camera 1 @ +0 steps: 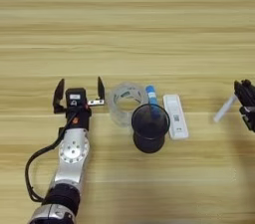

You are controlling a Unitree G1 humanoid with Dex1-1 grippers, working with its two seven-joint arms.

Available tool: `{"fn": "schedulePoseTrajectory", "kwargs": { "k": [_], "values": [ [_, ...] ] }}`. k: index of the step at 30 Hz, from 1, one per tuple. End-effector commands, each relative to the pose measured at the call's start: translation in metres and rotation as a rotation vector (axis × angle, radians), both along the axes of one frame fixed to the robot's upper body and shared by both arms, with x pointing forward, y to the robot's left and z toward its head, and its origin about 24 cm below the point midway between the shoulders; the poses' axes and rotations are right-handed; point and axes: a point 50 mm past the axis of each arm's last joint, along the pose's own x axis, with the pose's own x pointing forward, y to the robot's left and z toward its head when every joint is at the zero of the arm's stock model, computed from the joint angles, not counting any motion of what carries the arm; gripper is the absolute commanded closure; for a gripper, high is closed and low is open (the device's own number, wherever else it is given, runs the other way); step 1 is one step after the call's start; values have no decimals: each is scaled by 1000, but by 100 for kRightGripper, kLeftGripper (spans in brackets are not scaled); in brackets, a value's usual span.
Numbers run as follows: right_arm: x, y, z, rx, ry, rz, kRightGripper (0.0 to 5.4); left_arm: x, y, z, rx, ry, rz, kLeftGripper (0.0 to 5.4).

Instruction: Move the objects on the table

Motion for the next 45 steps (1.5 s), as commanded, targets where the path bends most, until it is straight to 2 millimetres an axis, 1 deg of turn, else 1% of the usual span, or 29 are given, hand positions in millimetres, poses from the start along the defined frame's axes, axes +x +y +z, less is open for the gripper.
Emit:
{"fn": "schedulePoseTrajectory", "kwargs": {
  "k": [1, 10, 13, 17, 24, 29, 37, 45],
  "values": [
    [-2, -1, 4, 7, 32, 25, 470, -1, 0, -2, 9, 17, 3, 0],
    [0, 1, -9, 1, 153, 44, 470, -1, 1, -2, 11, 18, 3, 0],
    [2, 3, -12, -5, 174, 47, 470, -1, 1, -2, 12, 18, 3, 0],
    [5, 5, -12, 2, 168, 54, 470, -1, 1, -2, 11, 19, 4, 0],
    [14, 9, -30, -54, 212, 53, 470, -1, 1, -2, 11, 19, 4, 0],
    [23, 14, -41, -133, 197, 46, 470, -1, 2, -2, 12, 19, 5, 0],
    [35, 24, -59, -206, 180, 54, 470, -1, 3, -2, 11, 19, 7, 0],
    [40, 32, -81, -216, 213, 72, 470, -1, 3, -1, 11, 19, 9, 0]
  ]
}}
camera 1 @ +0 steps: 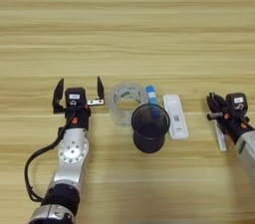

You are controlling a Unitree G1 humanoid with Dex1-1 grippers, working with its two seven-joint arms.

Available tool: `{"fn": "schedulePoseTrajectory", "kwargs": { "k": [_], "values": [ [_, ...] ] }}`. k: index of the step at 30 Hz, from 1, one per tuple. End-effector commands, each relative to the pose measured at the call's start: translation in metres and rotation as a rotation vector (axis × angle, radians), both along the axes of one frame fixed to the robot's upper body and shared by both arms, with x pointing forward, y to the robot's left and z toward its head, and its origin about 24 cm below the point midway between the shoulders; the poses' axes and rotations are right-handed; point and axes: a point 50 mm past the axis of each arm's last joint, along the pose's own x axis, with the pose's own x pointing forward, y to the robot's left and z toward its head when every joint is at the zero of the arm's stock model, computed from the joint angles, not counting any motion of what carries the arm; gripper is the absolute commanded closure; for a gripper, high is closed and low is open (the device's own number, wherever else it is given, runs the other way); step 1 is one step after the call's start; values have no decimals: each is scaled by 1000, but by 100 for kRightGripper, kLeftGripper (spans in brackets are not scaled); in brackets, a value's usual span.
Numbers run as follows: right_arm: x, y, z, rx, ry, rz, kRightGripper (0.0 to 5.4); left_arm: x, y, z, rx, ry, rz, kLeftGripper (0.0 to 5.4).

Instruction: Move the objects on the table

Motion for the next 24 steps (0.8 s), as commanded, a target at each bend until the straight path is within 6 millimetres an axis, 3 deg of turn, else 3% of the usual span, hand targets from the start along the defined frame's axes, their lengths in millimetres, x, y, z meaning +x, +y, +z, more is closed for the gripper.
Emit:
{"fn": "schedulePoseTrajectory", "kwargs": {
  "k": [1, 10, 21, 24],
  "values": [
    [0, 5, -13, 3, 31, 7, 470, -1, 2, -1, 8, 12, 5, 0],
    [5, 5, -27, 9, 36, -2, 470, -1, 4, -1, 10, 13, 5, 0],
    [11, 5, -30, 20, 4, -12, 470, -2, 3, -1, 9, 11, 4, 0],
    [11, 7, -29, 23, -17, -3, 429, -2, 3, -1, 8, 11, 4, 0]
  ]
}}
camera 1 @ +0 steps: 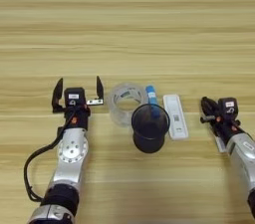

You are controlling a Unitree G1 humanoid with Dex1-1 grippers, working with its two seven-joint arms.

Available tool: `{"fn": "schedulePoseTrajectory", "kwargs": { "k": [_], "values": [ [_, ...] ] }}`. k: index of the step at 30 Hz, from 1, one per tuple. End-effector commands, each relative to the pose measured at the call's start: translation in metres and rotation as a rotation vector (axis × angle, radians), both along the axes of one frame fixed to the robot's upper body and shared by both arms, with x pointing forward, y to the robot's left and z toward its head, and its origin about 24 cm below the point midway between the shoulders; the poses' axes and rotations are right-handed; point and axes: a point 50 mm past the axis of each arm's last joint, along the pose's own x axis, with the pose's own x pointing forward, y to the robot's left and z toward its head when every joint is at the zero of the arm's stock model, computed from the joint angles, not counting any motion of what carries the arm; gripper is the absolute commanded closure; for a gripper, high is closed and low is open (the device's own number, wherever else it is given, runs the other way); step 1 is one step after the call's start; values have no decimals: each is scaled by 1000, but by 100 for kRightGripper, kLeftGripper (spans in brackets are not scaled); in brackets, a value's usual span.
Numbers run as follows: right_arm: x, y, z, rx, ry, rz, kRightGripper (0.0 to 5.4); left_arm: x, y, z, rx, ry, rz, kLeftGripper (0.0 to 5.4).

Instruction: Move the objects on the table

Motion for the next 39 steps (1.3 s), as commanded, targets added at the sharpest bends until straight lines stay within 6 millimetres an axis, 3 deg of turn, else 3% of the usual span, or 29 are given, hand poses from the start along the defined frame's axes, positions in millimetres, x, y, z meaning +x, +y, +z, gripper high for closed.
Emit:
{"fn": "schedulePoseTrajectory", "kwargs": {
  "k": [1, 31, 39],
  "values": [
    [0, 5, 0, 11, -22, 17, 423, -2, 2, -2, 6, 17, 3, 0],
    [0, 8, 11, 33, -126, 13, 79, -2, 5, -2, 15, 20, -2, 0],
    [-8, 14, 17, 66, -162, 7, 2, -9, 17, 0, 42, 10, 10, 0]
  ]
}}
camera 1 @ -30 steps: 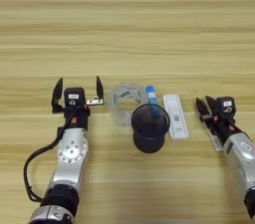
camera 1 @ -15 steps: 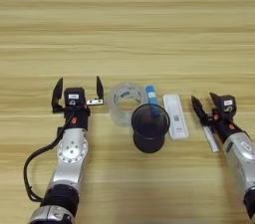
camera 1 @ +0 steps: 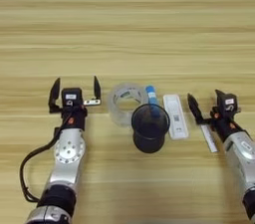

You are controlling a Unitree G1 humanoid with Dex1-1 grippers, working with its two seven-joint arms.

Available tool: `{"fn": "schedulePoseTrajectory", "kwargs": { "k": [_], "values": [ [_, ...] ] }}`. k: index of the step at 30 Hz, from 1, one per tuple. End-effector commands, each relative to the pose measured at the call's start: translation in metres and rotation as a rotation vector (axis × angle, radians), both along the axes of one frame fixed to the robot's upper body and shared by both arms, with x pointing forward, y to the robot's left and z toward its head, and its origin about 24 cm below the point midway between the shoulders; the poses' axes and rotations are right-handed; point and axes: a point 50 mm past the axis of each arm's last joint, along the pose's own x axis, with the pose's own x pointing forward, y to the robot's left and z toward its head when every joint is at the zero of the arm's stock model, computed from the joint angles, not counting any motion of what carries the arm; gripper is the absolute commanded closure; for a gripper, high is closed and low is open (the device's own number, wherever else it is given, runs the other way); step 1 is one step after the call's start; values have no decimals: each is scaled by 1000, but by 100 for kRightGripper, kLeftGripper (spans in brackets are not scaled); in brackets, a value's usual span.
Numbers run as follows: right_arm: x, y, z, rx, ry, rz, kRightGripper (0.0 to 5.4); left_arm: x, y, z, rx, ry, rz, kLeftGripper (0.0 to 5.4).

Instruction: Move the objects on the table

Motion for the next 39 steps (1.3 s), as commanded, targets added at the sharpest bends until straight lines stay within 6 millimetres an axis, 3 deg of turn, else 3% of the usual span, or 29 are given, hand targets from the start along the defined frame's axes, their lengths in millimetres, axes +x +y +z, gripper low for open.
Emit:
{"fn": "schedulePoseTrajectory", "kwargs": {
  "k": [1, 9, 21, 33, 39],
  "values": [
    [-7, 6, 3, 28, -21, -3, 2, -6, 11, -1, 23, 12, 12, 0],
    [-13, 10, 7, 44, -30, -15, 2, -10, 19, 0, 34, 13, 15, 0],
    [-15, 10, 10, 62, -28, -29, 2, -17, 16, 7, 32, -8, -30, 0],
    [-16, 13, 12, 78, -25, -34, 2, -63, 10, 17, 58, 32, -157, 0],
    [-14, 2, 18, 76, -66, -116, 2, -85, 6, 18, 67, 97, -271, 0]
  ]
}}
